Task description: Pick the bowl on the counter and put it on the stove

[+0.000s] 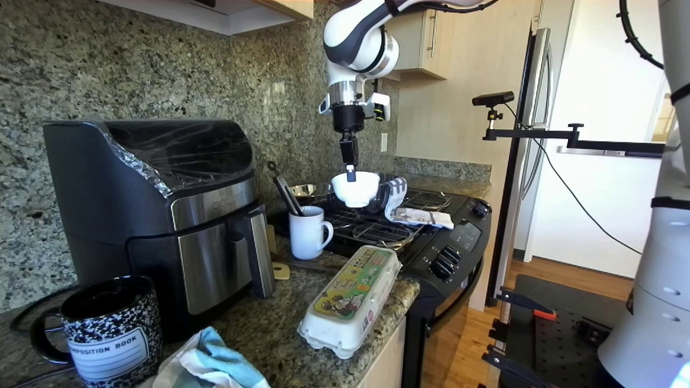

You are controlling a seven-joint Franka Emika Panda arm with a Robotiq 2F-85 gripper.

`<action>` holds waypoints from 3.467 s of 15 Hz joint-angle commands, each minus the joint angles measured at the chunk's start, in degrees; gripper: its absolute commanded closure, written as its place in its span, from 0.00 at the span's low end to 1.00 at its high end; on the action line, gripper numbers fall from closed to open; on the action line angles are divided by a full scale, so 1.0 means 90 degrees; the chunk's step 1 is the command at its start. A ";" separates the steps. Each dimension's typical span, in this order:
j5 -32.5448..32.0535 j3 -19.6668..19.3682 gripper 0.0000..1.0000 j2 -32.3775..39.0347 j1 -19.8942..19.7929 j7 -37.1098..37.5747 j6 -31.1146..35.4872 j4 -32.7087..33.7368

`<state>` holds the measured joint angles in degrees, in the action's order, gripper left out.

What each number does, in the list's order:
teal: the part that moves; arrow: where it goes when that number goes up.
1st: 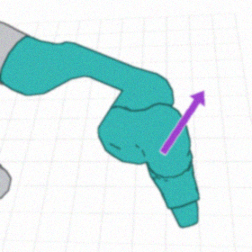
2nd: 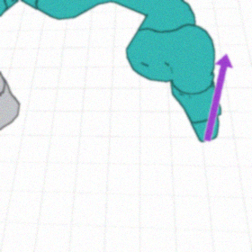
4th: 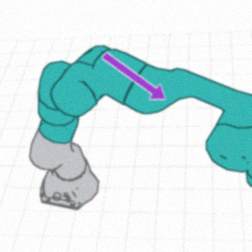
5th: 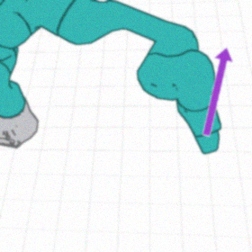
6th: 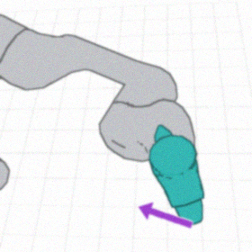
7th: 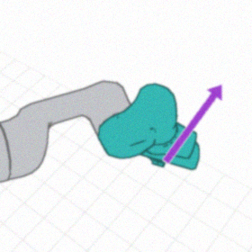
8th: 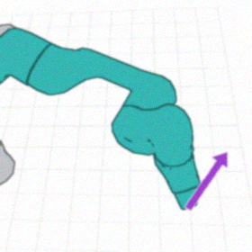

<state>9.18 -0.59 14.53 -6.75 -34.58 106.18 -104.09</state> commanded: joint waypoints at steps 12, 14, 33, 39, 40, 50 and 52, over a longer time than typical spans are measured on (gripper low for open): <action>-0.1464 -0.0117 0.98 -0.1091 0.0311 0.2201 0.2586 -0.2630; -0.1720 -0.0156 0.98 -0.1146 0.0315 0.2506 0.2770 -0.2793; -0.3472 -0.0357 0.98 -0.1050 0.0422 0.4560 0.4059 -0.3568; -0.3653 -0.0354 0.98 -0.0984 0.0451 0.4796 0.4116 -0.3574; -0.3662 -0.0353 0.98 -0.0967 0.0456 0.4792 0.4111 -0.3564; -0.3620 -0.0348 0.98 -0.0692 0.0558 0.4746 0.4182 -0.3487; -0.3642 -0.0365 0.98 -0.0648 0.0580 0.4763 0.4234 -0.3480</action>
<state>-22.06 -2.88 8.76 -2.53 6.20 142.79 -135.05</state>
